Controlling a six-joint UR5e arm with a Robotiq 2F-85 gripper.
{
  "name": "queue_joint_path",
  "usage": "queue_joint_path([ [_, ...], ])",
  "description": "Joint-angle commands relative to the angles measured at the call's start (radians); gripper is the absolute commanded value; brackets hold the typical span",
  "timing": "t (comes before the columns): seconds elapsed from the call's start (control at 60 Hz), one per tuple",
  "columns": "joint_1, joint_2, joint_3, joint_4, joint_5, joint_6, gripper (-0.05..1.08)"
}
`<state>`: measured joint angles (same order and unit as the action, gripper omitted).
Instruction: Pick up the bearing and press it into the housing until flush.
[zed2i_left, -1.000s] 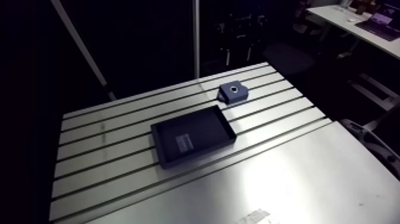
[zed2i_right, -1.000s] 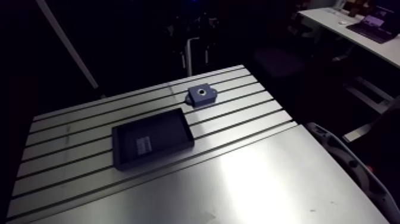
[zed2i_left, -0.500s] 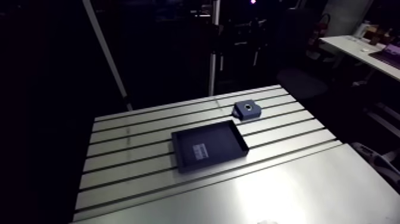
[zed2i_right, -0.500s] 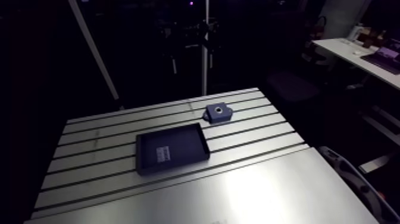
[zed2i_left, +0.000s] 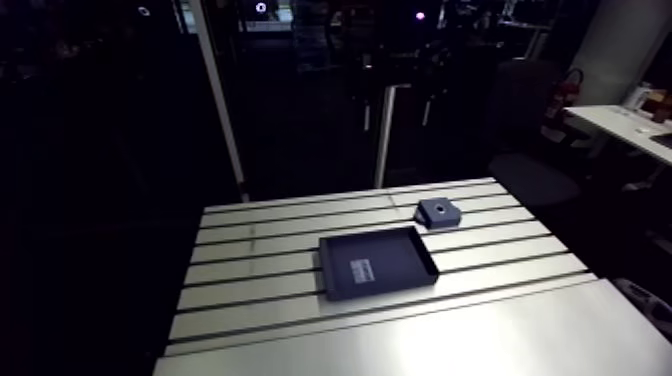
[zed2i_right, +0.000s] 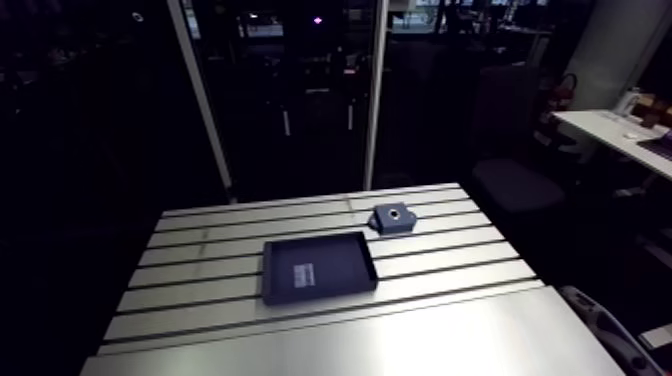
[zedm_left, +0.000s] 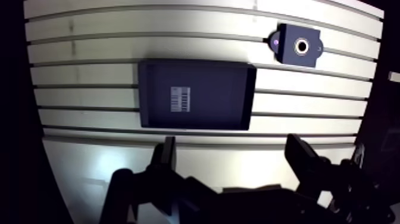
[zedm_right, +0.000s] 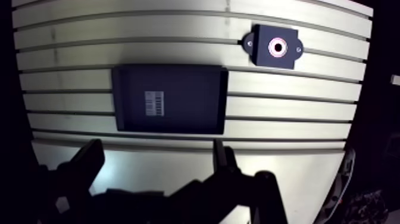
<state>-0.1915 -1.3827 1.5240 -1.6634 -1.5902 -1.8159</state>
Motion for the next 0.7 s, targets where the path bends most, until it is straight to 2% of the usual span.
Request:
queue_joint_path([
  [0.017,0.055,-0.066,-0.035,0.032,0.022,0.028,0.0],
  [0.333,0.047,-0.077,-0.055,0.109,0.008,0.02,0.01],
  [0.4,0.047,-0.078,-0.054,0.113,0.0,0.02,0.01],
  [0.417,0.047,-0.081,-0.052,0.112,-0.009,0.019,0.01],
  [0.45,0.046,-0.085,-0.054,0.112,-0.014,0.019,0.01],
  [0.533,0.046,-0.089,-0.059,0.117,-0.021,0.019,0.01],
  [0.7,0.033,-0.089,-0.072,0.133,-0.023,0.014,0.01],
])
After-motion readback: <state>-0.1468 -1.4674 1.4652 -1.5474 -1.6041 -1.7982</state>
